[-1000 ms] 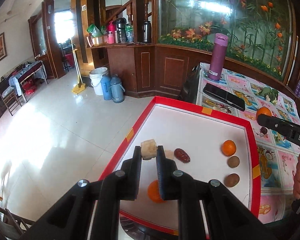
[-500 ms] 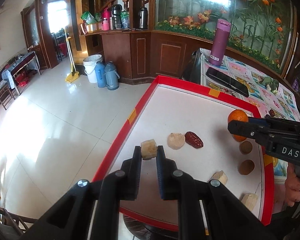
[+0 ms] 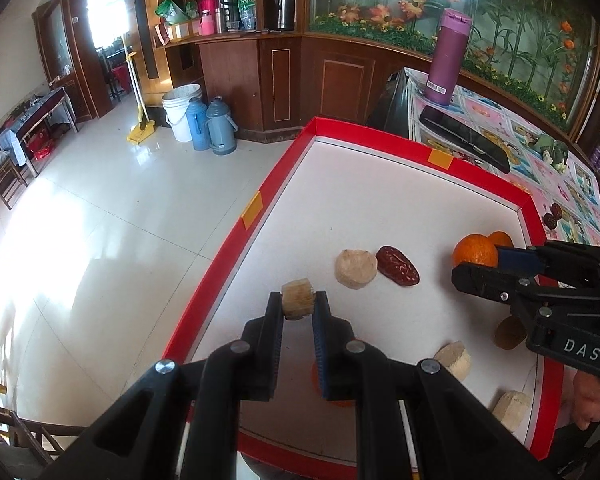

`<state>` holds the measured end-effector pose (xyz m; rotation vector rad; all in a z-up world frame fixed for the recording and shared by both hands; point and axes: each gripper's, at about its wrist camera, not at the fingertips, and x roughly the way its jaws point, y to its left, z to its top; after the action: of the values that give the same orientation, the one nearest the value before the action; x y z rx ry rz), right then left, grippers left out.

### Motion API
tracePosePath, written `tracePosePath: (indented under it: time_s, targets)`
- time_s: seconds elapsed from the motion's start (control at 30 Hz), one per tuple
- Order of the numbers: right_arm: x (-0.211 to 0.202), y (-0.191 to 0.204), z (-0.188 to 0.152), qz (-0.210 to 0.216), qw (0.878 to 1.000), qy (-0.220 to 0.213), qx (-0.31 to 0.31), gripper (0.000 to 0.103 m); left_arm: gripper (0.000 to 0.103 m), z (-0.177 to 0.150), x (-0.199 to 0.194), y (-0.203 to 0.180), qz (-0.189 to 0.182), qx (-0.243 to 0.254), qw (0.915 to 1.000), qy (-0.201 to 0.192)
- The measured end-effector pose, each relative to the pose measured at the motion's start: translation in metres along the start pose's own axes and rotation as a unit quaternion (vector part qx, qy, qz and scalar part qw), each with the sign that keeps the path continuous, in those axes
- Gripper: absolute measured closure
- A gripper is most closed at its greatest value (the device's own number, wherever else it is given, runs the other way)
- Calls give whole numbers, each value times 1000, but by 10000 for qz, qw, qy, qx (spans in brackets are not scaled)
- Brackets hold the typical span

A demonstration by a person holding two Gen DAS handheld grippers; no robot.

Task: Organize fruits
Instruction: 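Open the left tool to drop the tan lump while the right tool releases the orange, then grasp a red date with the right tool while the left tool grasps a dark brown date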

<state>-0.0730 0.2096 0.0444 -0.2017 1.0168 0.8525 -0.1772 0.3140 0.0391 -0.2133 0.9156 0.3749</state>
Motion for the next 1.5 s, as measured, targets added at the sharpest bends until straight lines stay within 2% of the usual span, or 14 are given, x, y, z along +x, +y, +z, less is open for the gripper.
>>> tracePosePath:
  time_s: [0.2,0.5,0.6,0.83,1.0,1.2,1.5]
  targets:
    - [9,0,1,-51,9998,214,-8,71,86,0,4,3,4,-77,9999,127]
    - [11,8,1,-238,9990,297,-216,70,85,3,8,4,74,-103,9997,219]
    - [11,11,1,-261,9987,323,-286,66,77,5,9,4,153,-107,9995,246]
    - [8,6,-1,-274,9990,285,-213,65,59,6,9,11,215,-282,9989,321]
    - [-13,-5,-3,99,9999,-49,-47,65,50,6,2,10,185,-345,9989,253]
    - [-57,-40,-8,453,9960,-667,397,65,43,14,-25,4,305,-271,9991,-119]
    - [-110,-125,-30,294,9812,-1205,1480,64,39,21,-59,-6,297,-226,9980,-517]
